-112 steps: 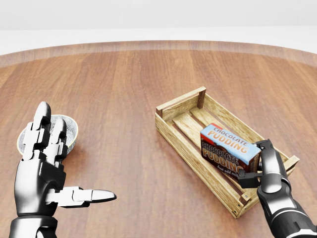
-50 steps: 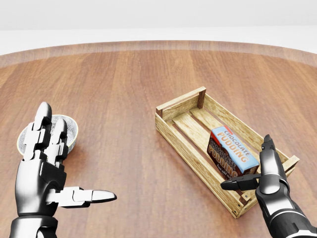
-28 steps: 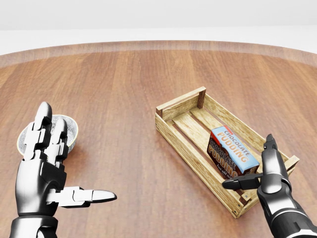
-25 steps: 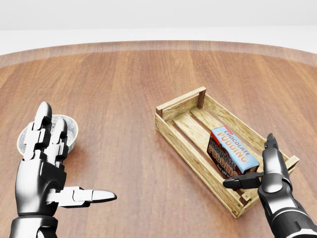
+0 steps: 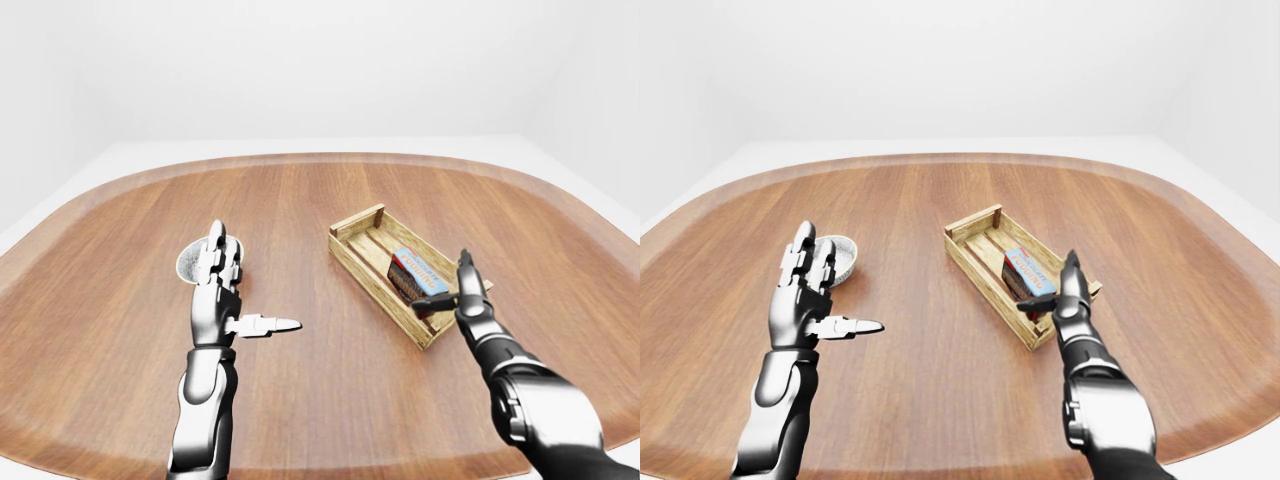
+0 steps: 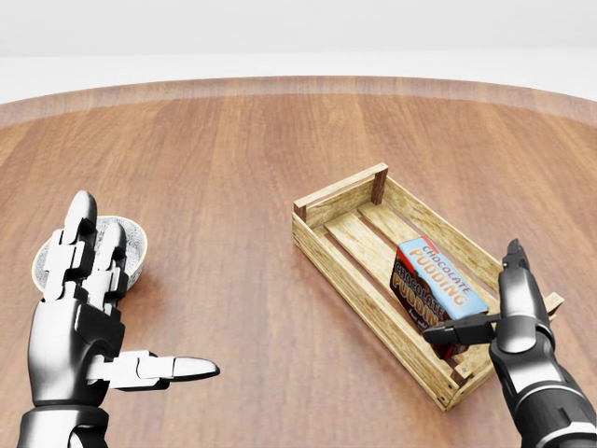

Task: Pick up the chocolate pudding and put it in the tray.

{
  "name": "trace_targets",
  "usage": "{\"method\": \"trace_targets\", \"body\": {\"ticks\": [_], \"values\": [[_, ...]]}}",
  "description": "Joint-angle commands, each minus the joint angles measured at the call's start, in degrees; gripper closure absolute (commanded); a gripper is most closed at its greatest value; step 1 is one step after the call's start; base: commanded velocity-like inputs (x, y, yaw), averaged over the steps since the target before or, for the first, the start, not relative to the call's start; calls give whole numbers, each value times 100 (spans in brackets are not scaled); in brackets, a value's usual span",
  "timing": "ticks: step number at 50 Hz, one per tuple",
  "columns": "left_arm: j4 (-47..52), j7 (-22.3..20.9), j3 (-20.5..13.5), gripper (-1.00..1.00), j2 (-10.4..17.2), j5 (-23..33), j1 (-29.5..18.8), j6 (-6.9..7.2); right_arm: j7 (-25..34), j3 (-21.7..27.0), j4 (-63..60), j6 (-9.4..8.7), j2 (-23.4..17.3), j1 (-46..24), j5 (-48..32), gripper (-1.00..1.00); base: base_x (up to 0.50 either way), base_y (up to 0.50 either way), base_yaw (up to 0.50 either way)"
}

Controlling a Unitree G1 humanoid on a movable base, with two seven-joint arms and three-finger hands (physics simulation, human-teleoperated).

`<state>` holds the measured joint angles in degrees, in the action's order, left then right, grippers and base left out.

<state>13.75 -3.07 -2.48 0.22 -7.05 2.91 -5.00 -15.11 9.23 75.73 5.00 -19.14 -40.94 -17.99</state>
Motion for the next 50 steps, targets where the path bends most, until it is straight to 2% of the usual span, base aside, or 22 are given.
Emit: {"method": "trace_targets", "body": {"ticks": [1, 33, 37, 50], "values": [[31, 3, -11, -100, 5, 4, -1, 0, 15, -12, 88, 0, -52, -72, 24, -100, 0, 0, 0], [31, 3, -11, -100, 5, 3, -1, 0, 234, -83, -384, 0, -330, -564, 385, -100, 0, 0, 0], [30, 4, -11, -100, 6, 6, -1, 0, 112, -138, -426, 0, -336, -554, 328, -100, 0, 0, 0], [30, 3, -11, -100, 5, 3, -1, 0, 426, -51, -1363, 0, -459, -610, 587, -100, 0, 0, 0]]}}
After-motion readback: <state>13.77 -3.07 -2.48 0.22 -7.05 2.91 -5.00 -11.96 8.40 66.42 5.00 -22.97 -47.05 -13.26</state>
